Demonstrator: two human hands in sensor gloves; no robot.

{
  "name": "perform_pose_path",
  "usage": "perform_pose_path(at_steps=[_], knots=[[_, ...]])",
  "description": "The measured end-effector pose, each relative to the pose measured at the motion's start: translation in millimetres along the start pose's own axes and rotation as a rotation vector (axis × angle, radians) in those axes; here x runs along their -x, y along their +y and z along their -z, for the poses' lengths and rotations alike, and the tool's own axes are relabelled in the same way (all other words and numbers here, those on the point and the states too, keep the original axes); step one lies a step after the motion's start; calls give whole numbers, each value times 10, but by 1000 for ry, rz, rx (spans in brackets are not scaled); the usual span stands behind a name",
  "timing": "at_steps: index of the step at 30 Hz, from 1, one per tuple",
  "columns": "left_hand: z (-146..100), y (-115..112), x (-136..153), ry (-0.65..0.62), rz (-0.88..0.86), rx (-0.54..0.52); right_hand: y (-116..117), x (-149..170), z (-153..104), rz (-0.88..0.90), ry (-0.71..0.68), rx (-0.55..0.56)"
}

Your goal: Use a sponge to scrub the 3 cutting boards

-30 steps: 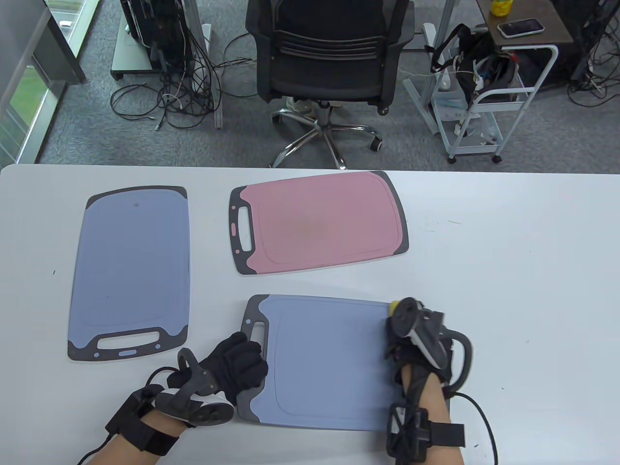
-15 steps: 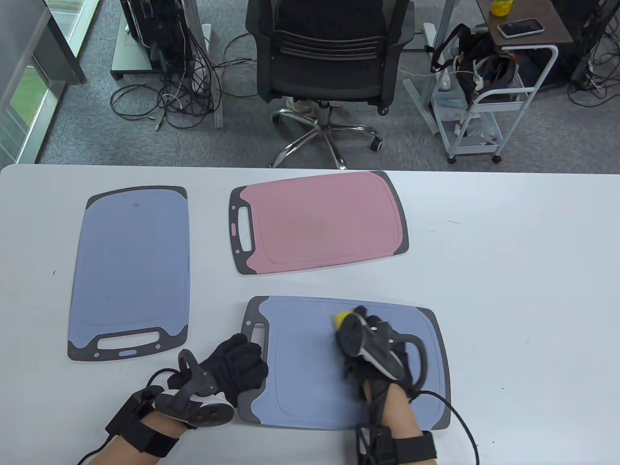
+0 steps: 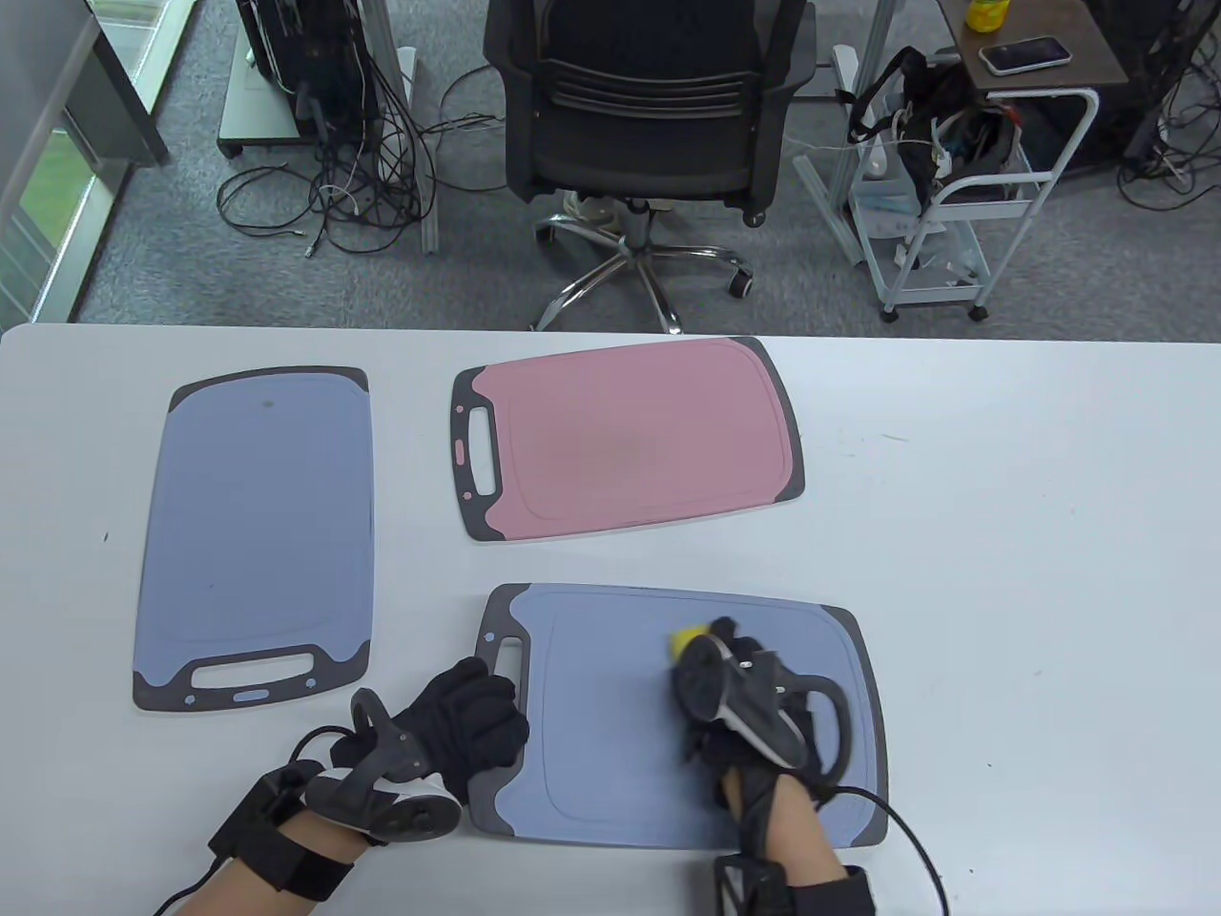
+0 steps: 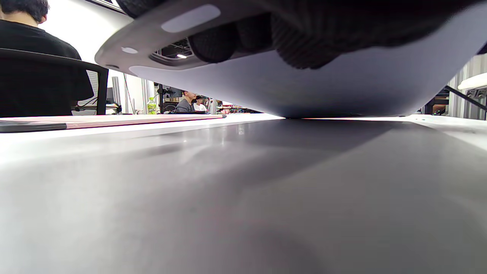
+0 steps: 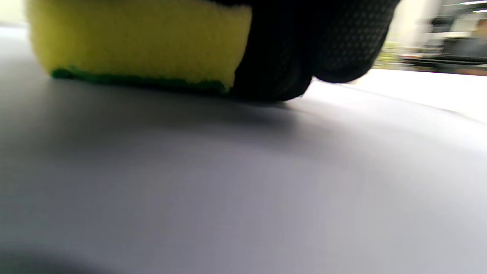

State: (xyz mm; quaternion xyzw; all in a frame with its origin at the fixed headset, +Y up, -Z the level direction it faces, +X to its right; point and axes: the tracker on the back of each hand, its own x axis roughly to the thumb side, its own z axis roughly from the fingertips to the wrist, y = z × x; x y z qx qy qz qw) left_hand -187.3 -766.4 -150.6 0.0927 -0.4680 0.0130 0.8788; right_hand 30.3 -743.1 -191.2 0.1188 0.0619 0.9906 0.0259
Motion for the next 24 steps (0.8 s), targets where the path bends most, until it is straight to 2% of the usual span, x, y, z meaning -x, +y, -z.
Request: perform_pose_path(at_steps=[2, 3, 4, 5, 6, 8, 10, 11, 13, 14, 16, 17, 18, 20, 22, 24], knots=[[1, 2, -4, 1, 2, 0, -29, -486, -52, -41, -216, 12], [-11, 2, -1, 3, 3, -9, -34, -622, -75, -104, -205, 36], [-12, 9, 0, 7, 2, -10, -53, -611, -108, -199, -155, 50], [-14, 9, 1, 7, -2, -11, -64, -524, -87, -249, -180, 20], [-12, 8, -3, 3, -1, -10, -52, -405, -71, -216, -165, 23], [-12, 9, -5, 4, -1, -7, 0, 20, -38, -126, 30, 19], [-11, 7, -11, 4, 0, -7, 63, 661, -44, -113, 225, -30], [-12, 7, -12, 4, 0, -8, 111, 1080, -92, -129, 379, -36], [-12, 7, -14, 4, 0, -9, 178, 1667, -246, -153, 595, -83], [-13, 10, -20, 1, 4, -11, 217, 1956, -381, -86, 712, -137], [-13, 11, -23, 0, 2, -14, 274, 2143, -512, 117, 760, -109], [-12, 10, -21, 1, -2, -14, 283, 2141, -514, 192, 743, -69], [-12, 9, -21, 2, -1, -14, 276, 2078, -471, 192, 733, -25], [-14, 13, -25, 2, -1, -17, 198, 1840, -333, -62, 655, -85], [-21, 19, -57, -1, -2, -35, 124, 1439, -161, -89, 447, -111], [-19, 21, -72, -4, -2, -38, 85, 894, -54, -46, 282, -50]])
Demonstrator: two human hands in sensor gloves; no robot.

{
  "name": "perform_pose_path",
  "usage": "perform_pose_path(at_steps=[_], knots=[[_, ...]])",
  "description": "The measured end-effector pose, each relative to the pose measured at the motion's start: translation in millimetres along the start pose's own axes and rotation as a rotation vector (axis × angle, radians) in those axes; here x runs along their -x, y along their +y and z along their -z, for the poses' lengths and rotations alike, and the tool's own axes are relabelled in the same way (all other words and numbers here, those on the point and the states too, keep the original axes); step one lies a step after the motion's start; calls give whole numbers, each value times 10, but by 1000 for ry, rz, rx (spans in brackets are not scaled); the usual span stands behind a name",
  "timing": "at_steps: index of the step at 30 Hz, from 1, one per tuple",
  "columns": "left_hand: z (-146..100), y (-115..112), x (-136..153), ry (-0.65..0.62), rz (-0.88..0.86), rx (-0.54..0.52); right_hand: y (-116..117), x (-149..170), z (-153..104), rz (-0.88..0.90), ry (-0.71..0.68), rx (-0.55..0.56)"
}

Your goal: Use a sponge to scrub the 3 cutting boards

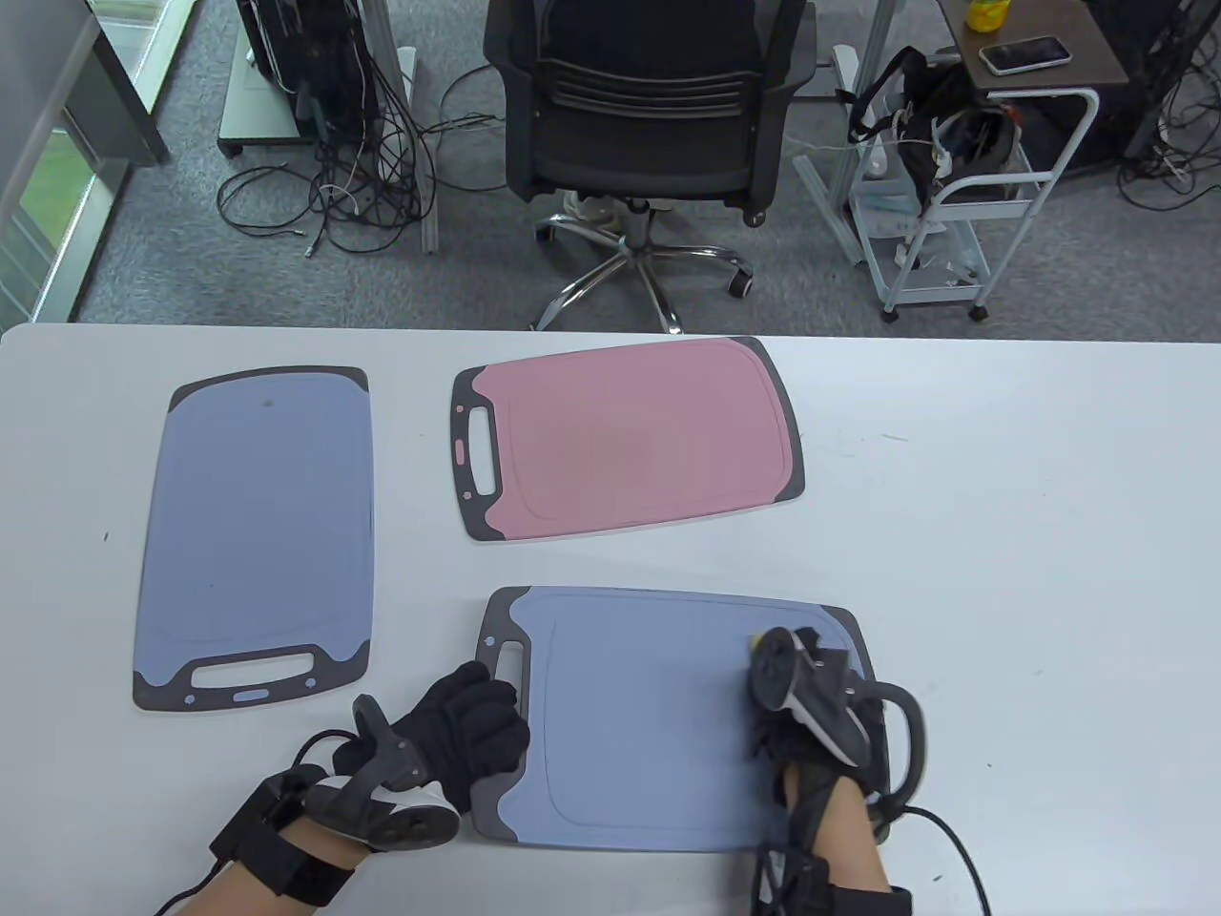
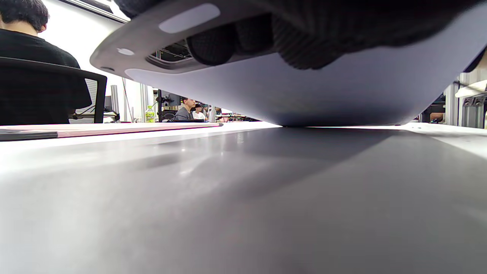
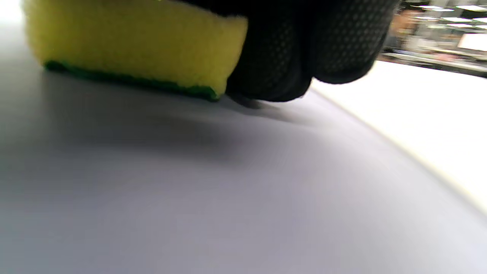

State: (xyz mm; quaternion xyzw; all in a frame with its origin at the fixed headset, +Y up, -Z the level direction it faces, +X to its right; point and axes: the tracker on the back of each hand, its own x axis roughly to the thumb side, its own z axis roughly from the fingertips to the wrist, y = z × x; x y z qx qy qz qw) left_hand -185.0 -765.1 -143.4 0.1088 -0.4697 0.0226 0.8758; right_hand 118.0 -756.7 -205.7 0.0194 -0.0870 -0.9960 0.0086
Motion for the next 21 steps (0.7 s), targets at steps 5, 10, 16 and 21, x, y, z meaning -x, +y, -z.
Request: perform_pose_path(at_steps=[5, 10, 16, 21], knots=[[5, 3, 5, 1, 1, 4, -159, -1278, -474, -67, -490, 103], [4, 8, 4, 0, 2, -3, -85, -896, -308, -50, -337, 88], [10, 9, 4, 1, 0, -1, 209, 865, -111, -28, 291, -15], [10, 5, 2, 1, -1, 4, 312, 1178, -191, 148, 421, -39]])
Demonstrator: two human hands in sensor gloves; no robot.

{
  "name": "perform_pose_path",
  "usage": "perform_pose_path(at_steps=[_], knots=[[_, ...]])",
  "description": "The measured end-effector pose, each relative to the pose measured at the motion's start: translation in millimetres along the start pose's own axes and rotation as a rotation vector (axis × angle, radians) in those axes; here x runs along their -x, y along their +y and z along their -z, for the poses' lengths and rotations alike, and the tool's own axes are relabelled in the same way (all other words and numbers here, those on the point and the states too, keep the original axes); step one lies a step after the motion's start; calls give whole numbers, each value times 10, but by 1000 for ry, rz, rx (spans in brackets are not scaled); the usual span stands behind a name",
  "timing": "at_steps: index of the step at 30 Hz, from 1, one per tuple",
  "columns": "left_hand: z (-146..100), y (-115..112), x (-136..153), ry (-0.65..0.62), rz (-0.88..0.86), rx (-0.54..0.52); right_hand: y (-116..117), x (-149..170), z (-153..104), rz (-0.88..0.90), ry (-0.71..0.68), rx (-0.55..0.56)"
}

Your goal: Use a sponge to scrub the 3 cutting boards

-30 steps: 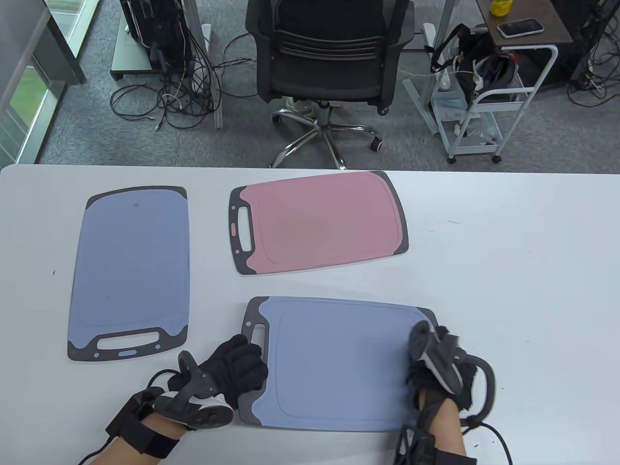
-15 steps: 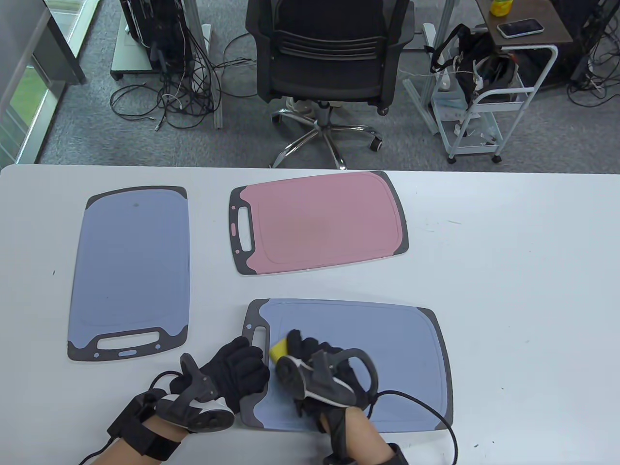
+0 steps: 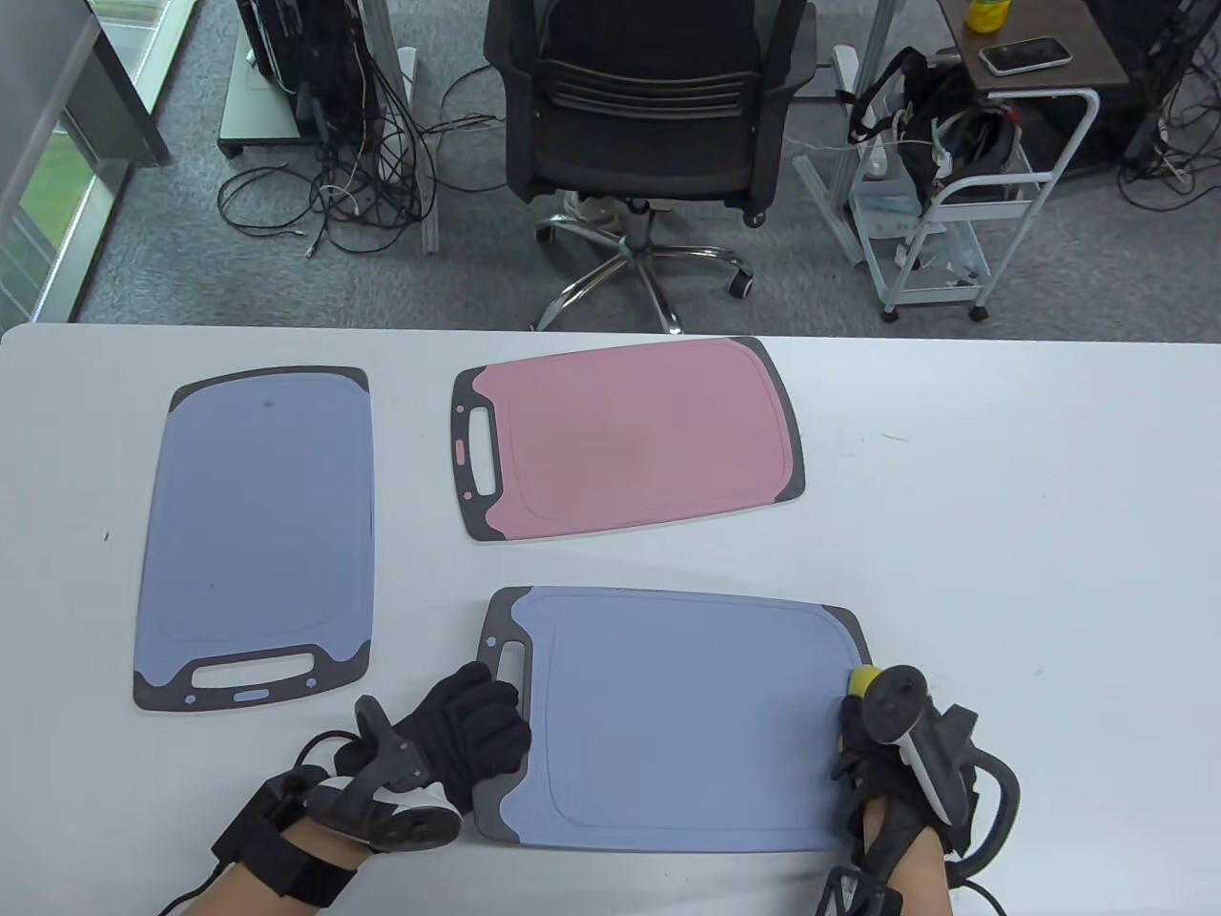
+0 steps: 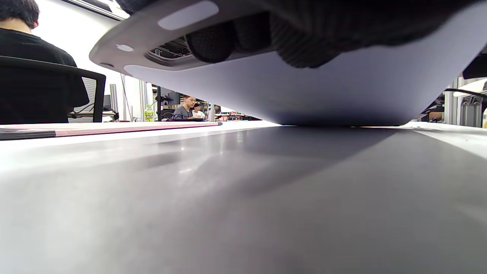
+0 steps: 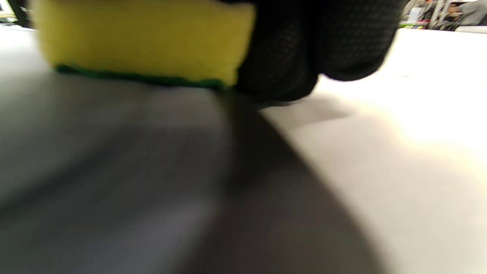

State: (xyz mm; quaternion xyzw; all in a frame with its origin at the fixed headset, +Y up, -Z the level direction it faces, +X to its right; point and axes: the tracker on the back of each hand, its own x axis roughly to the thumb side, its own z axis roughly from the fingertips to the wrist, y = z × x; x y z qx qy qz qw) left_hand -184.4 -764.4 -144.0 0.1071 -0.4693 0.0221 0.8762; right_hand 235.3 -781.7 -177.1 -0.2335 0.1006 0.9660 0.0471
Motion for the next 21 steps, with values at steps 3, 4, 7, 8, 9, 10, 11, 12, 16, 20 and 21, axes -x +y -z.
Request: perform_pose_path(at_steps=[3, 4, 7, 8, 9, 10, 11, 12, 16, 20, 21], knots=[[-1, -2, -3, -3, 1, 0, -47, -531, -187, -145, -272, 34], [-2, -1, -3, -2, 2, 1, -33, -844, -364, -116, -361, 58], [-8, 5, -18, -3, 17, 1, -24, -1656, -959, -179, -711, 60], [-10, 6, -21, -4, 18, 1, -7, -1875, -1181, -196, -823, 60], [-10, 4, -22, -5, 15, 4, 26, -2045, -1397, -195, -939, 110], [-12, 4, -22, -4, 14, 4, 41, -2142, -1527, -210, -1004, 144], [-18, 6, -14, 0, 11, 0, 35, -2153, -1556, -311, -917, 225], [-20, 16, -13, 7, -1, 1, 9, -2091, -1473, -344, -931, 198], [-13, 7, -9, 2, 3, 2, -8, -1485, -885, -91, -651, 29], [-13, 4, -9, 1, 2, -1, -61, -342, -163, -101, -177, 26], [-12, 1, -9, 1, 1, 0, -62, -163, -97, -69, -99, 8]])
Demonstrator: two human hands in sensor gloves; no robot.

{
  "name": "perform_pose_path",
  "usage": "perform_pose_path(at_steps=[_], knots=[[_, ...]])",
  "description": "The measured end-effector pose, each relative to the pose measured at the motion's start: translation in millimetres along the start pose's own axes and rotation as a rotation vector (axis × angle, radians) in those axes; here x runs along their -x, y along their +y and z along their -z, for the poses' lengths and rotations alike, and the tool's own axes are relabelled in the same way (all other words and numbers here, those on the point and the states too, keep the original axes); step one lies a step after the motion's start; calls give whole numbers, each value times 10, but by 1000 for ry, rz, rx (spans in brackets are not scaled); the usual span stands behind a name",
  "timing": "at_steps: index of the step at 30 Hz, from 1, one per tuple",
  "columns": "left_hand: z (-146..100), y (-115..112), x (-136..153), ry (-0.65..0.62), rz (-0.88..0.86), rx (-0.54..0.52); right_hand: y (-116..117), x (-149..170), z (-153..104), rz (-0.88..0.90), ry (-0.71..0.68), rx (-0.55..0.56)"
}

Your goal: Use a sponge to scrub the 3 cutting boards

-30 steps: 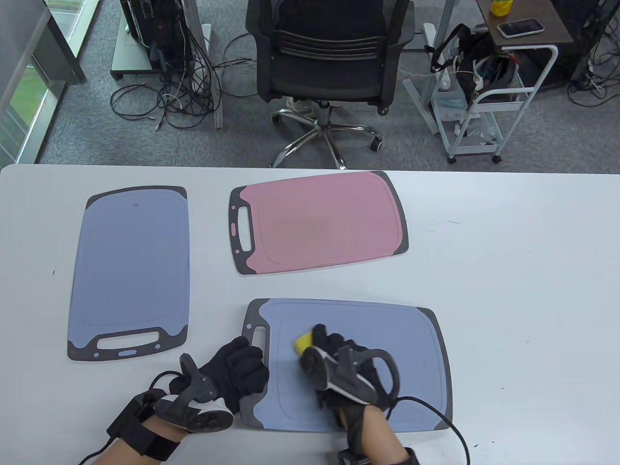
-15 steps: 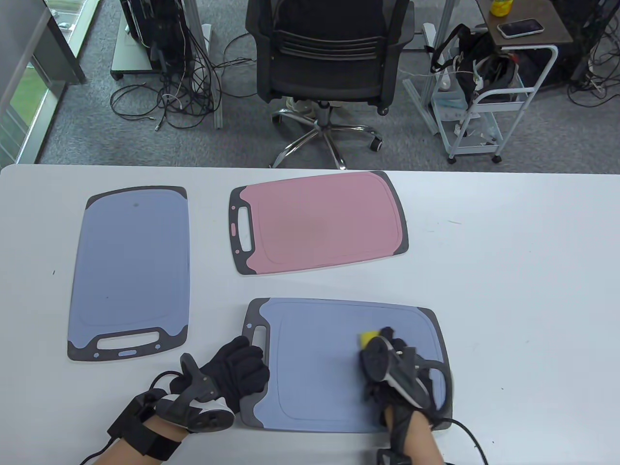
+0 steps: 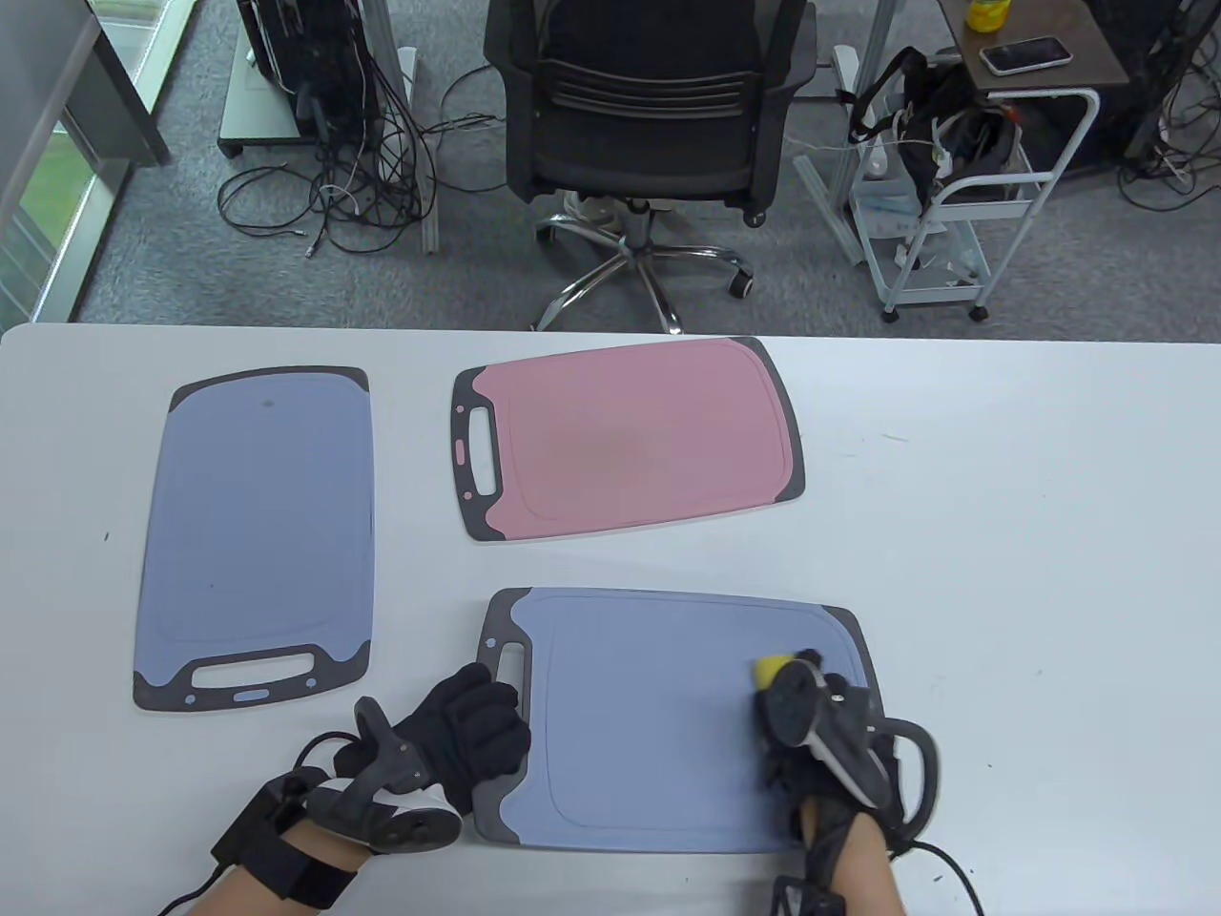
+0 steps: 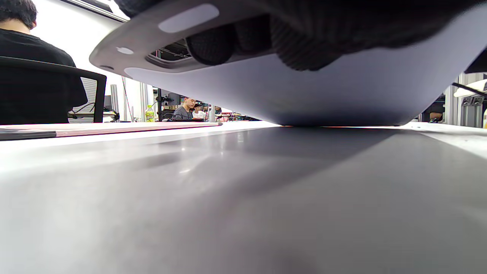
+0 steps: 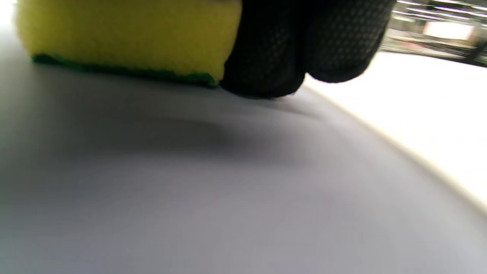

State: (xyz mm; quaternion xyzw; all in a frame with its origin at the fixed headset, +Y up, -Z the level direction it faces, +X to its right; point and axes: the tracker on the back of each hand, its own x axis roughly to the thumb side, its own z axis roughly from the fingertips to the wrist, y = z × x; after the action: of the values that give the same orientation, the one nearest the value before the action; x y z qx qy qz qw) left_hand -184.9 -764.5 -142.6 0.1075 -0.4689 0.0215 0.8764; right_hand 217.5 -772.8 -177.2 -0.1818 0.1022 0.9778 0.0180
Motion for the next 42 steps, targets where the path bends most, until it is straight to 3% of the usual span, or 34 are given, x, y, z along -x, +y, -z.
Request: perform_pose_path(at_steps=[2, 4, 5, 6, 9, 11, 13, 14, 15, 17, 20, 24, 27, 29, 30, 32, 34, 37, 39, 41, 42], knots=[[1, 1, -2, 0, 2, -1, 42, 317, 44, 105, 146, -43], [1, 2, -5, -1, 5, -1, 49, 246, 28, 101, 131, -33], [1, 1, -1, -1, 2, -1, 19, 111, 13, -2, 103, 7], [5, 0, 5, 0, -4, 0, -31, -49, -30, -114, 28, 25], [5, 3, 1, -2, 0, 0, -71, -747, -301, -40, -260, 32], [7, 3, -4, -4, 7, 0, -114, -1409, -696, -33, -581, 47], [7, 3, -3, -5, 4, -1, -131, -1842, -1052, -66, -782, 85], [5, 1, -2, -4, 3, -2, -138, -1985, -1185, -101, -857, 103], [0, 2, 2, -1, 2, -6, -140, -2060, -1244, -154, -835, 171], [-1, 5, 4, 10, 2, -5, -156, -1998, -1177, -213, -805, 163], [5, 0, -2, 0, 3, -1, -99, -1581, -784, -39, -614, 56], [6, -4, -1, 2, 1, 1, -91, -543, -191, -82, -194, 36], [4, -4, -16, 0, 10, 0, -10, 271, 14, 65, 125, -73], [5, -5, -16, 0, 9, 0, 39, 400, 23, 202, 150, -58], [7, -9, -6, 3, 4, 4, 30, 337, 17, 222, 128, -38], [7, -11, 3, 7, 0, 5, -45, 76, -24, 39, 55, -8], [8, -12, 0, 4, 4, 6, -94, -434, -167, -78, -172, -3], [10, -11, 4, 3, 3, 7, -114, -1260, -638, -41, -521, 67], [10, -10, 5, 3, 4, 9, -99, -1801, -1109, -29, -816, 95], [11, -9, 3, 3, 5, 8, -100, -2011, -1342, -120, -905, 175], [10, -8, 6, 5, 5, 8, -123, -2015, -1350, -215, -857, 203]])
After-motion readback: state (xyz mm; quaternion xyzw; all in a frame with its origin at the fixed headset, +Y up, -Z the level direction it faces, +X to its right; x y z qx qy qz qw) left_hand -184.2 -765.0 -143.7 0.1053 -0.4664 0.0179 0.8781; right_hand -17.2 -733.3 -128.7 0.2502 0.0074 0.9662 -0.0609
